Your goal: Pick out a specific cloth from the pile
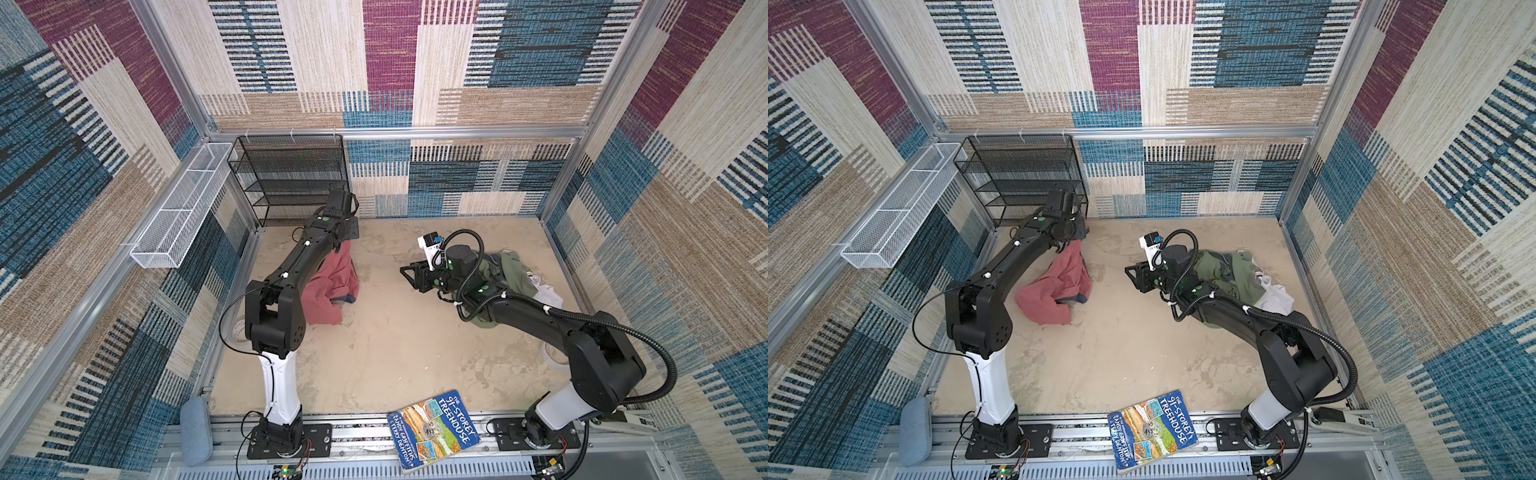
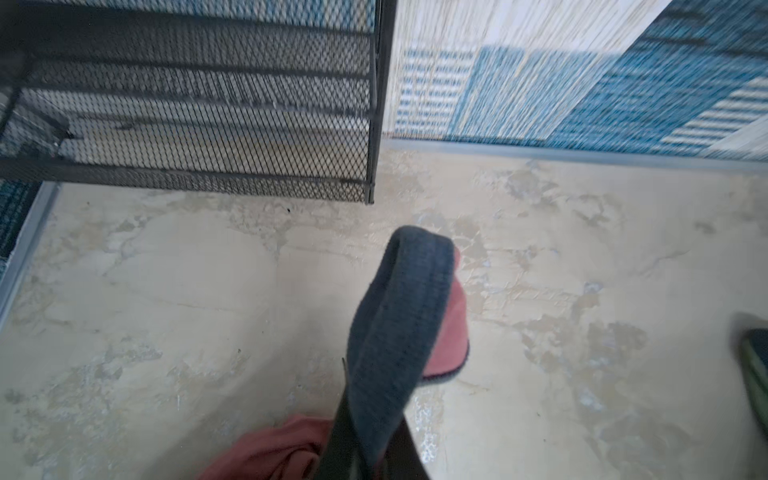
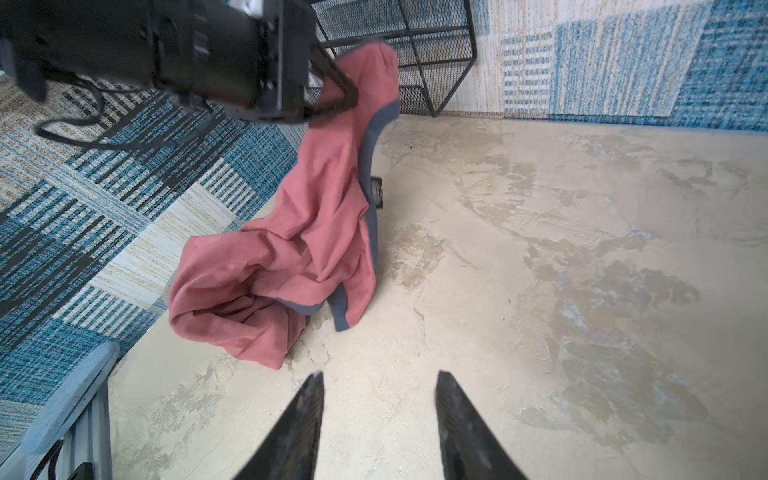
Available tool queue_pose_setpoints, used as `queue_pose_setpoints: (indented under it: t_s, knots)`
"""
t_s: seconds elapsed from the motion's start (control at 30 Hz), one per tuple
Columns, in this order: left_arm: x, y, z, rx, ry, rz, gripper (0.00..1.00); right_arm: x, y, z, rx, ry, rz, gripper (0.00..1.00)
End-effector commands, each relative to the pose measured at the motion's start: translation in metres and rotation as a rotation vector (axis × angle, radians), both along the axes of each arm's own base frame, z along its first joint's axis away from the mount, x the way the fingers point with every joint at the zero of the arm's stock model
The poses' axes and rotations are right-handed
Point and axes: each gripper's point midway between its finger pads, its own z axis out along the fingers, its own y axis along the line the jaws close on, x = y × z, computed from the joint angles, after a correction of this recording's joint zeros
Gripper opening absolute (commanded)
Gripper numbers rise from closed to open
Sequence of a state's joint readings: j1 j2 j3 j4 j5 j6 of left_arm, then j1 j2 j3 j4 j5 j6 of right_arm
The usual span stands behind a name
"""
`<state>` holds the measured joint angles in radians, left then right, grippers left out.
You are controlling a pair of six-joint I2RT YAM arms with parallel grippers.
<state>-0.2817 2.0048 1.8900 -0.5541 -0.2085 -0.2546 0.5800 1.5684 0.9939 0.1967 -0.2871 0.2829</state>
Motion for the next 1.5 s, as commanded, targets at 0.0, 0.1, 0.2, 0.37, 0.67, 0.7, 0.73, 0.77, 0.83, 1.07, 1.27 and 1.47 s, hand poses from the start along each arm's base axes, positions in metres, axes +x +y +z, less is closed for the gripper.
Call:
queue_pose_setpoints:
  t_s: [0.0, 0.1, 0.2, 0.37, 0.67, 0.7, 0.73, 0.77, 0.83, 1.07, 1.27, 1.47]
  knots:
    - [-0.002, 0.005, 0.030, 0.037, -0.050, -0.012, 0.00, 0.002, 0.000, 0.014, 0.034, -0.033, -0.009, 0.47]
    - [-0.007, 0.010, 0.055, 0.054, -0.079, -0.007, 0.00, 0.000, -0.001, 0.018, 0.038, -0.042, -0.009, 0.47]
    - [-0.018, 0.017, 0.078, 0.067, -0.112, 0.006, 0.00, -0.001, -0.001, 0.020, 0.046, -0.042, -0.005, 0.47]
    - [-0.042, 0.029, 0.114, 0.090, -0.172, 0.013, 0.00, -0.003, 0.000, 0.020, 0.058, -0.036, 0.005, 0.47]
    - [-0.084, 0.039, 0.147, 0.072, -0.190, 0.009, 0.00, -0.005, 0.003, 0.020, 0.091, -0.023, 0.014, 0.47]
    - [-0.092, 0.043, 0.144, 0.074, -0.179, 0.022, 0.00, -0.006, 0.003, 0.019, 0.095, -0.019, 0.018, 0.47]
    - [-0.101, 0.047, 0.142, 0.078, -0.173, 0.033, 0.00, -0.007, 0.004, 0.018, 0.098, -0.016, 0.024, 0.47]
    - [-0.110, 0.052, 0.137, 0.084, -0.162, 0.048, 0.00, -0.008, 0.004, 0.017, 0.100, -0.013, 0.025, 0.47]
    - [-0.127, 0.062, 0.128, 0.095, -0.145, 0.077, 0.00, -0.009, 0.005, 0.016, 0.101, -0.008, 0.035, 0.47]
    - [-0.173, 0.075, 0.069, 0.091, 0.009, 0.116, 0.00, -0.011, 0.012, 0.013, 0.099, 0.002, 0.076, 0.47]
    - [-0.194, 0.079, 0.017, 0.089, 0.129, 0.141, 0.00, -0.012, 0.016, 0.013, 0.110, 0.014, 0.100, 0.47]
    - [-0.201, 0.083, -0.024, 0.119, 0.233, 0.163, 0.00, -0.013, 0.017, 0.010, 0.106, 0.023, 0.103, 0.47]
